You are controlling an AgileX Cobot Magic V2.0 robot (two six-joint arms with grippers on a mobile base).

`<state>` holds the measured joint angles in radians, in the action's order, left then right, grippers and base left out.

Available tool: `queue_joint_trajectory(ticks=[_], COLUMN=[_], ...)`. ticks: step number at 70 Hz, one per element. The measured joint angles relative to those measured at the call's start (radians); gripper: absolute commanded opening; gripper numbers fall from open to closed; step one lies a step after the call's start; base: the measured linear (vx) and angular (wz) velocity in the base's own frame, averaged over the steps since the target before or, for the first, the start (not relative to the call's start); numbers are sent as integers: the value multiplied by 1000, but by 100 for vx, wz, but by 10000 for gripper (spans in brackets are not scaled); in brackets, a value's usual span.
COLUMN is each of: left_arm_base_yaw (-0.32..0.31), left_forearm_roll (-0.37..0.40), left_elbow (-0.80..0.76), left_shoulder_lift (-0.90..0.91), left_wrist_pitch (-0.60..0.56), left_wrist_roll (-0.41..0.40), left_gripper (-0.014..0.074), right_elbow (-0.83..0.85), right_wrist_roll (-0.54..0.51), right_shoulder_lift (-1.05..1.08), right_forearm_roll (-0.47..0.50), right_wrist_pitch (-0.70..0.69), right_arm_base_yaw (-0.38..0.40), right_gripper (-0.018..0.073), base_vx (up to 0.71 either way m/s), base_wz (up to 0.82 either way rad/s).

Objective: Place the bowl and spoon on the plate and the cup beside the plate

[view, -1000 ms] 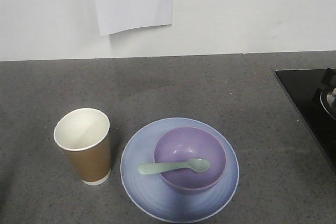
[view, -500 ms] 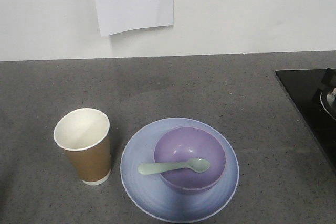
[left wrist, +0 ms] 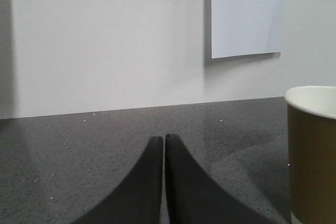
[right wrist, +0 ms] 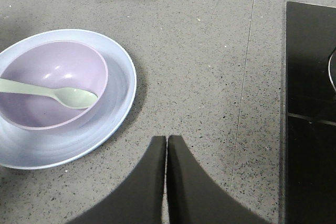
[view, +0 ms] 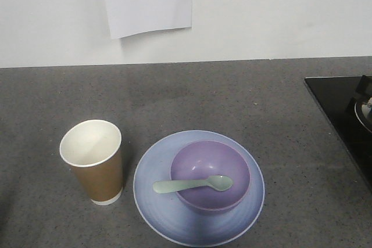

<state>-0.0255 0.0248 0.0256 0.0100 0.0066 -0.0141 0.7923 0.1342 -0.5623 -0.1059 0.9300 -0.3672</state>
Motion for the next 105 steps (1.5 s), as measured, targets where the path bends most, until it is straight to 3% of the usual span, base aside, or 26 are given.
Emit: queue_joint_trajectory(ticks=[23,44,64,74,86,105], left_arm_base_yaw=[0,0,0,0,0,0], left_forearm_roll=[0,0,0,0,0,0], left_elbow=[0,0,0,0,0,0], left_shoulder_lift=[0,0,0,0,0,0], left_wrist_pitch=[0,0,0,0,0,0], left_wrist_roll=[0,0,0,0,0,0], left_gripper=[-6,-6,-6,-6,-6,-6], right_elbow=[-40,-368,-563,-628,-704,-819], right_wrist_roll=[-7,-8,-15,-91,-174,-134], right_shoulder_lift=[18,209,414,499,571,574], right_forearm_roll=[-56,-76,-50,20,106,122], right_wrist_pitch=[-48,-479,-639,-684,-748,-942], right_arm_base_yaw=[0,5,200,279,309,309], right_gripper=[-10,-10,-10,-10,-10,-10], base_vx=[0,0,0,0,0,0], base_wz=[0,0,0,0,0,0])
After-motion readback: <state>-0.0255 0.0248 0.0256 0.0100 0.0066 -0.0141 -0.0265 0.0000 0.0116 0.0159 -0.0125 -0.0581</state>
